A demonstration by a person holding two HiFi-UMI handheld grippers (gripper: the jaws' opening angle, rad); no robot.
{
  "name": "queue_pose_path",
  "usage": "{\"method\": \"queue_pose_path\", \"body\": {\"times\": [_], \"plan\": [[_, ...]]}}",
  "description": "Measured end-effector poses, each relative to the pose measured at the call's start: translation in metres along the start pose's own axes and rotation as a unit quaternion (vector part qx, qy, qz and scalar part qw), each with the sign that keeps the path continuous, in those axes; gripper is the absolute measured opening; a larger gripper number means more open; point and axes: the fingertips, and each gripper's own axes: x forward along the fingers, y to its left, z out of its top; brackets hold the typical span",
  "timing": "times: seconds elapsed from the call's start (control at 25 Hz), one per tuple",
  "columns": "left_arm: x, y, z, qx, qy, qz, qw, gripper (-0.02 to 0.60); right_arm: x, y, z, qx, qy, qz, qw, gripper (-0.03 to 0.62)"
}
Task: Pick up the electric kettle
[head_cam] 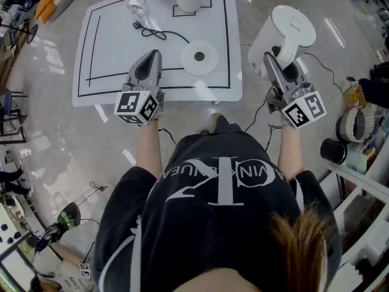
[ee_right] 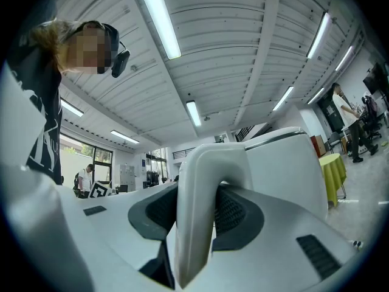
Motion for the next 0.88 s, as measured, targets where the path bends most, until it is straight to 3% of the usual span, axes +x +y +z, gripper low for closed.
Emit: {"method": "queue_pose_path", "body": {"times": [0.88], "plan": [[-0.0009,0.0041,-0.0053,-0.003,0.006,0.000,1.0000,0.009,0.0039,0.0070,-0.0066,0.005,0.005,0.006,1.000,0.140]]}}
